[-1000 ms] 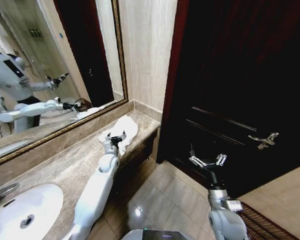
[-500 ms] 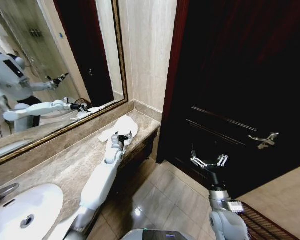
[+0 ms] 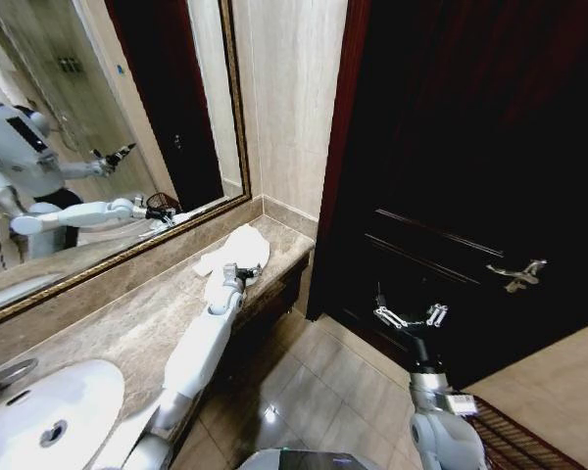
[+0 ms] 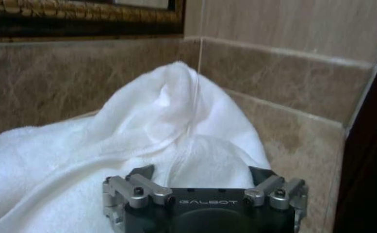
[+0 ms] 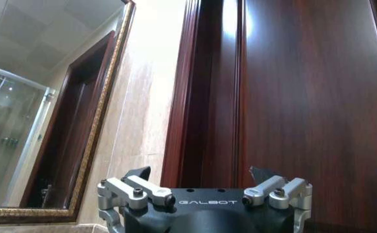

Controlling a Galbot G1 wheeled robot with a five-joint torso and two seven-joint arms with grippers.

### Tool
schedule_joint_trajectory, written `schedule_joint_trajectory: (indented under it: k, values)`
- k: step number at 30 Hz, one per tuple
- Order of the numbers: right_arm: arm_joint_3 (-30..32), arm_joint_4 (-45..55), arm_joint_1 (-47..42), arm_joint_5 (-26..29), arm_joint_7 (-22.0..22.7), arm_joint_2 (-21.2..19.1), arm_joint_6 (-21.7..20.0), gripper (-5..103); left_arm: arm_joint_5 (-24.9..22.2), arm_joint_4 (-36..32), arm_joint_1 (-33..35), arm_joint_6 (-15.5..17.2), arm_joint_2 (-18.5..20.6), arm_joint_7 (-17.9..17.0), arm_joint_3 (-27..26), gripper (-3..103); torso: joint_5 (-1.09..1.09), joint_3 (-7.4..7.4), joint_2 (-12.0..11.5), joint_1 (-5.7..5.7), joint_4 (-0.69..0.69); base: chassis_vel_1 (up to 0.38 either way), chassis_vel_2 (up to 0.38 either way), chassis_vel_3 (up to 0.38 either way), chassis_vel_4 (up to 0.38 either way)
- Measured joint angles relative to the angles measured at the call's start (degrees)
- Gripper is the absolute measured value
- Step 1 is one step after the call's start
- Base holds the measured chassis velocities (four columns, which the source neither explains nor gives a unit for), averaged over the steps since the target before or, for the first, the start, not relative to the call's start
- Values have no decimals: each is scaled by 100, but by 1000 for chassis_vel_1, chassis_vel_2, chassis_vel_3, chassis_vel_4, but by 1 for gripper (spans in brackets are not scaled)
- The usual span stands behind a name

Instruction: Discard the used towel into the hamper.

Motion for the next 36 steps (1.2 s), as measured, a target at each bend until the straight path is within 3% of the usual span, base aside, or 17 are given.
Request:
schedule_joint_trajectory:
  k: [4,7,11,13,16,19,26,28,29,32,36]
  values:
    - [-7,0,-1,1,-1,10,2,100,28,15,31,-203,-10,94,-36,92,0,0,0,0,0,0,0,0,0]
    - [-27,-1,1,-6,-8,25,4,100,37,11,100,-348,-6,215,-95,80,0,0,0,0,0,0,0,0,0]
    - [-27,22,-1,4,-4,29,6,100,-24,-47,191,-368,18,364,-147,68,0,0,0,0,0,0,0,0,0]
    - [-25,33,-9,16,-2,29,6,100,-46,-54,217,-369,27,395,-155,68,0,0,0,0,0,0,0,0,0]
    - [-22,53,-18,28,0,24,6,100,-63,-58,262,-409,35,457,-170,56,0,0,0,0,0,0,0,0,0]
    - [-24,63,-20,29,0,21,6,100,-64,-58,275,-446,35,466,-173,52,0,0,0,0,0,0,0,0,0]
    - [-32,81,-28,35,-1,5,12,100,-63,-72,319,-542,43,488,-197,29,0,0,0,0,0,0,0,0,0]
    - [-33,81,-27,35,-1,5,15,100,-63,-78,325,-554,44,493,-201,29,0,0,0,0,0,0,0,0,0]
    - [-36,80,-27,35,-1,5,19,100,-64,-89,337,-575,46,497,-207,22,-1,0,0,0,0,0,0,0,0]
    - [-40,73,-23,35,-3,7,25,100,-66,-90,350,-673,48,497,-210,18,0,0,0,0,0,0,0,0,0]
    - [-43,66,-39,35,-65,11,51,100,-73,-99,405,-853,53,518,-231,3,-1,0,0,0,-1,0,0,0,0]
